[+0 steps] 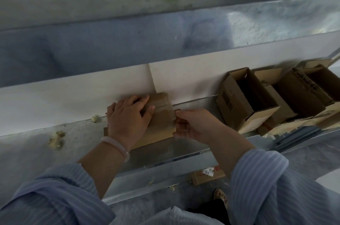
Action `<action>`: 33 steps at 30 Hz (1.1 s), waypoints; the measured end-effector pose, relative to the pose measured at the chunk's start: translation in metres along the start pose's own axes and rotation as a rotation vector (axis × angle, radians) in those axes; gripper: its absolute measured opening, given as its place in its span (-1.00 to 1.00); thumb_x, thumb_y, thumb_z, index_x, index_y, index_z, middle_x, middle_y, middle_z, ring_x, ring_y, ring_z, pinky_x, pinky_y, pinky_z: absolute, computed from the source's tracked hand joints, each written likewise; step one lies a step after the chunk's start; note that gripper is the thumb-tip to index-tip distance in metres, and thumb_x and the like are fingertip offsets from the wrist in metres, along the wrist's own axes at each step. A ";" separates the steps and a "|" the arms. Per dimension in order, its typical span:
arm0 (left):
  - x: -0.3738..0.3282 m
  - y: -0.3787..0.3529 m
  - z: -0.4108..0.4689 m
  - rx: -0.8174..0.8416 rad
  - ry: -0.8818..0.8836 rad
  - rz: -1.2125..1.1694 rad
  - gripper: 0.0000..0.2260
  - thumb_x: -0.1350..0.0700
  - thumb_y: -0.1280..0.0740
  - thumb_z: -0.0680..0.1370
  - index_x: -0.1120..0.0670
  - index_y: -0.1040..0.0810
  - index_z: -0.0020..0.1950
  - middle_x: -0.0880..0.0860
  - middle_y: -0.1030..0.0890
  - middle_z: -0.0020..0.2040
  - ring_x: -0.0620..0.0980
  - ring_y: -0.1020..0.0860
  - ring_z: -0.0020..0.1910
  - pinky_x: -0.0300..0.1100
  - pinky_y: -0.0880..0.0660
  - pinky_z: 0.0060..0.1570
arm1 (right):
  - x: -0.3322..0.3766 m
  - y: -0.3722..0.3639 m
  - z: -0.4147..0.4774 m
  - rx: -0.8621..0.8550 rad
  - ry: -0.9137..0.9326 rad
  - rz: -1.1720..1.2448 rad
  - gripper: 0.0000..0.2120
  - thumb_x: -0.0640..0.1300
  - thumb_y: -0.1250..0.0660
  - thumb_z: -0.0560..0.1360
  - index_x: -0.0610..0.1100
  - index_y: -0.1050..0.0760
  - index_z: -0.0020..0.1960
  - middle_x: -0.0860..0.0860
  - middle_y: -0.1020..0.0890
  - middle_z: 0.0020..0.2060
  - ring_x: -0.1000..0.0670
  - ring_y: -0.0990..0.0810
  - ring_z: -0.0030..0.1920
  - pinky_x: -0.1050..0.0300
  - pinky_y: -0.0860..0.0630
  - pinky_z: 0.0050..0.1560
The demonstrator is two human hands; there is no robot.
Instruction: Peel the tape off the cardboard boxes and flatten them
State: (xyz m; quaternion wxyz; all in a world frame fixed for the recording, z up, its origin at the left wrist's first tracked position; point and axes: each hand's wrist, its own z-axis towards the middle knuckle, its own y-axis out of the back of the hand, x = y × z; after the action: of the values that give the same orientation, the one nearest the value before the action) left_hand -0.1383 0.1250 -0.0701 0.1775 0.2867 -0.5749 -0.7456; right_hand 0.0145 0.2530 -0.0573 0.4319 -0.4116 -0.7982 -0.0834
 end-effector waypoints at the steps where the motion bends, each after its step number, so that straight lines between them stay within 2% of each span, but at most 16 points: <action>1: 0.000 0.000 0.000 0.000 0.003 -0.006 -0.56 -0.27 -0.06 0.59 -0.16 -0.44 0.38 -0.08 -0.49 0.32 0.03 -0.39 0.34 0.08 -0.24 0.35 | -0.001 0.001 0.000 -0.013 0.025 -0.017 -0.89 -0.21 -0.31 0.58 -0.23 -0.55 -0.09 -0.07 -0.54 -0.33 0.01 -0.56 -0.32 -0.14 -0.64 -0.06; 3: 0.000 0.001 0.000 0.002 0.006 -0.017 -0.56 -0.27 -0.06 0.59 -0.16 -0.44 0.39 -0.08 -0.48 0.33 0.03 -0.38 0.34 0.08 -0.23 0.36 | -0.006 0.001 0.000 -0.056 0.076 -0.062 -0.87 -0.18 -0.34 0.56 -0.25 -0.59 -0.04 -0.09 -0.60 -0.27 0.00 -0.61 -0.25 -0.17 -0.63 0.01; 7: -0.001 0.001 -0.001 0.012 0.012 -0.005 -0.56 -0.26 -0.06 0.58 -0.17 -0.41 0.40 -0.10 -0.46 0.35 0.00 -0.36 0.36 0.06 -0.20 0.38 | -0.017 0.002 -0.008 -0.179 0.176 -0.168 -0.91 -0.20 -0.40 0.52 -0.20 -0.64 -0.03 -0.14 -0.71 -0.15 -0.06 -0.70 -0.10 0.03 -0.65 0.00; 9: -0.001 0.001 -0.001 0.017 0.013 0.001 -0.56 -0.26 -0.05 0.59 -0.18 -0.40 0.41 -0.10 -0.45 0.35 0.00 -0.35 0.37 0.05 -0.20 0.38 | -0.022 0.002 -0.010 -0.191 0.232 -0.221 -0.93 -0.20 -0.41 0.51 -0.14 -0.65 -0.03 -0.12 -0.72 -0.14 -0.07 -0.71 -0.06 0.03 -0.64 0.03; 12: 0.000 0.001 -0.001 0.027 0.013 0.003 -0.55 -0.26 -0.04 0.59 -0.18 -0.40 0.41 -0.10 -0.45 0.36 0.00 -0.34 0.37 0.06 -0.19 0.39 | -0.024 0.003 -0.010 -0.206 0.299 -0.305 -0.90 -0.20 -0.40 0.52 -0.03 -0.65 -0.13 -0.05 -0.73 -0.19 -0.05 -0.71 -0.08 0.00 -0.64 0.06; 17: -0.001 0.002 -0.001 0.029 0.007 0.007 -0.56 -0.26 -0.05 0.58 -0.18 -0.41 0.41 -0.10 -0.46 0.36 0.01 -0.36 0.37 0.06 -0.20 0.38 | -0.021 0.003 -0.005 -0.190 0.323 -0.367 -0.83 -0.22 -0.36 0.54 -0.01 -0.61 -0.18 -0.02 -0.71 -0.23 -0.03 -0.70 -0.10 -0.05 -0.64 0.05; 22: 0.000 0.002 -0.001 0.026 -0.006 -0.012 -0.56 -0.26 -0.06 0.58 -0.17 -0.41 0.40 -0.09 -0.46 0.35 0.01 -0.37 0.36 0.07 -0.22 0.37 | -0.025 0.004 -0.004 -0.219 0.368 -0.460 -0.86 -0.18 -0.41 0.50 0.03 -0.59 -0.19 -0.02 -0.71 -0.22 -0.06 -0.70 -0.13 -0.09 -0.63 0.04; 26: 0.001 0.003 -0.001 0.018 -0.026 -0.006 -0.55 -0.28 -0.03 0.58 -0.17 -0.42 0.40 -0.08 -0.48 0.33 0.01 -0.39 0.34 0.08 -0.24 0.36 | -0.030 0.004 -0.004 -0.228 0.389 -0.477 -0.93 -0.15 -0.41 0.50 -0.01 -0.61 -0.14 -0.02 -0.71 -0.22 -0.05 -0.69 -0.14 -0.09 -0.62 0.05; 31: 0.002 0.004 0.000 0.029 -0.040 -0.006 -0.41 -0.36 0.08 0.51 -0.18 -0.38 0.42 -0.09 -0.46 0.35 0.01 -0.37 0.36 0.08 -0.24 0.36 | -0.032 0.006 -0.007 -0.176 0.355 -0.382 -0.92 -0.19 -0.34 0.55 -0.14 -0.61 -0.06 -0.10 -0.71 -0.17 -0.12 -0.69 -0.09 -0.07 -0.63 0.07; 33: 0.004 0.006 0.000 0.097 -0.074 0.024 -0.25 -0.50 0.11 0.41 -0.17 -0.28 0.48 -0.08 -0.37 0.40 0.01 -0.30 0.40 0.09 -0.18 0.40 | -0.032 0.004 -0.008 -0.148 0.327 -0.323 -0.88 -0.23 -0.28 0.58 -0.12 -0.59 -0.05 -0.09 -0.69 -0.17 -0.09 -0.67 -0.10 -0.03 -0.62 0.09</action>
State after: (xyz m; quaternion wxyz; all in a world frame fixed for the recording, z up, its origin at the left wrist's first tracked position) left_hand -0.1418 0.1206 -0.0651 0.1512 0.2603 -0.6198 -0.7247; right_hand 0.0322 0.2328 -0.0775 0.5050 -0.2904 -0.7648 -0.2752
